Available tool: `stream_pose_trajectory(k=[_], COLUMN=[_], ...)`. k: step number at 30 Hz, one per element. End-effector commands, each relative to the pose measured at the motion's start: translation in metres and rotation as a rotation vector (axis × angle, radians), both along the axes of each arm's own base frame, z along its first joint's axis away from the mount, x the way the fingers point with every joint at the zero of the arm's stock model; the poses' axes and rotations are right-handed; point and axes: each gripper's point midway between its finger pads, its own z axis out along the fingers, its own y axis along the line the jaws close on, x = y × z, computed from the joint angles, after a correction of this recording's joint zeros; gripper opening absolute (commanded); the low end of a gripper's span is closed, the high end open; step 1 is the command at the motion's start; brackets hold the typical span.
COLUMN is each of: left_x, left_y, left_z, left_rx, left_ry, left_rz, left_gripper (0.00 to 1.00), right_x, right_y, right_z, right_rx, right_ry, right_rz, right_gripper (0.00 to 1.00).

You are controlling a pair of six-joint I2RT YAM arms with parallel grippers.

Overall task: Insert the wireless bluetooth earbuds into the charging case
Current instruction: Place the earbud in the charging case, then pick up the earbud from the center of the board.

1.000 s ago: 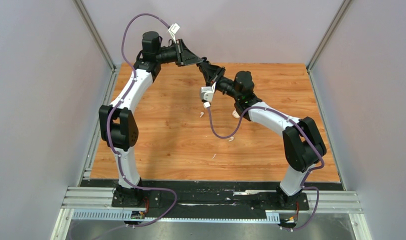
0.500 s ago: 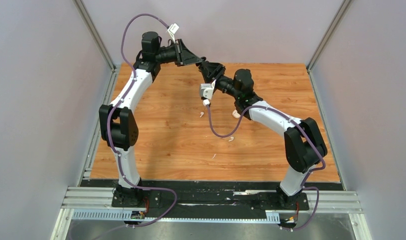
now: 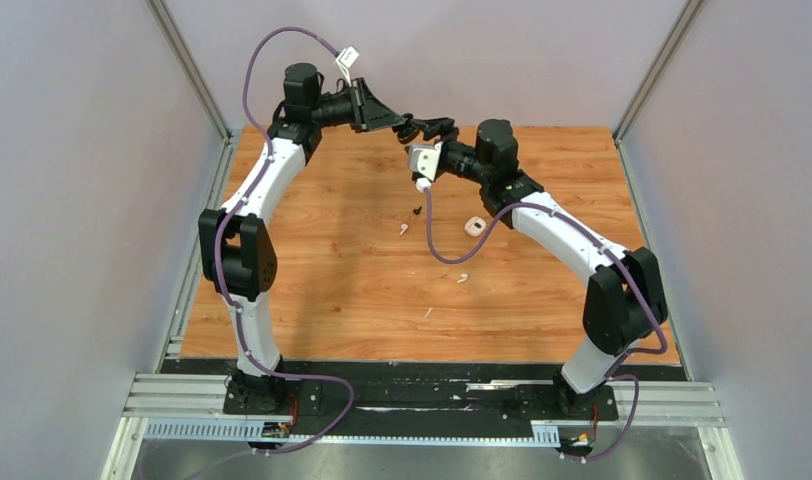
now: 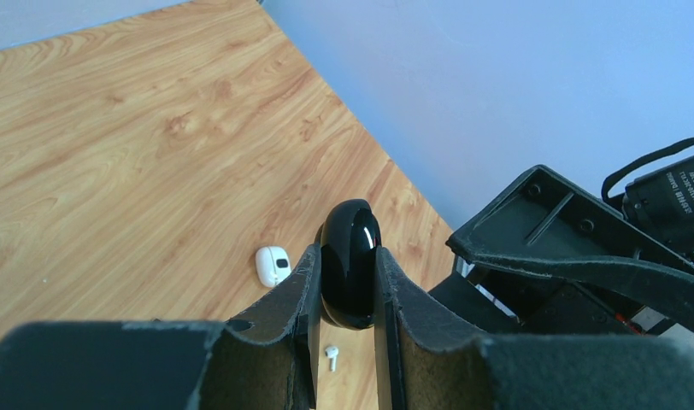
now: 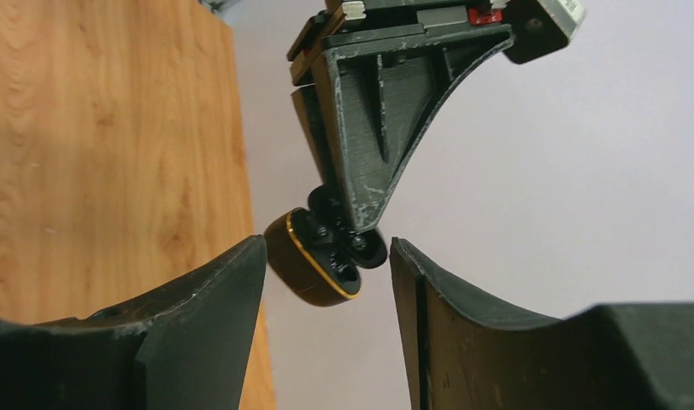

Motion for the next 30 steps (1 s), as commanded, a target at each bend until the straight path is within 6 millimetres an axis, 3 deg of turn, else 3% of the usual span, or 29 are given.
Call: stream_pose_trajectory(k=[1, 5, 9, 15, 21, 23, 26, 30], left_x=[0.001, 0.005, 0.008, 0.004, -0.009, -0.013, -0.017, -0.02], left_y=[-0.003, -0.002, 0.008, 0.04, 0.075, 0.084, 0.095, 0.104], left_z=[0.018, 0.012, -0.007, -0.036, -0.044, -0.043, -0.039, -0.042], left_rx=[-0.018, 0.002, 0.076, 0.209, 0.279, 0.287, 0.292, 0.292], left_ry=[-0.075, -0.083, -0.081, -0.109, -0.091, -0.085, -0.08, -0.053], left_rz=[-0.017, -0.006, 0.022, 0.057, 0.115, 0.133, 0.157, 0.179], left_gripper=[0.0, 0.0, 0.0, 0.0, 0.0, 0.0, 0.0, 0.0], right_x=[-0.027, -0.034, -0.032, -0.014, 0.011, 0.016, 0.014, 0.017], right_y=[-0.006, -0.016, -0.037, -0.063, -0.055, -0.047, -0.036, -0.028], right_z=[0.005, 0.01, 0.011, -0.061, -0.145, -0.169, -0.195, -0.209], right_rx=[0.031, 0.114, 0.251, 0.25, 0.147, 0.093, -0.045, -0.163], right_ry=[0.205, 0.36, 0.594, 0.967, 1.279, 1.288, 1.184, 1.039], right_rz=[0.065, 0.05, -0.011, -0.071, -0.178, -0.238, -0.191, -0.073], right_gripper=[0.59, 0.6, 0.62, 0.54, 0.41, 0.41, 0.41, 0.42])
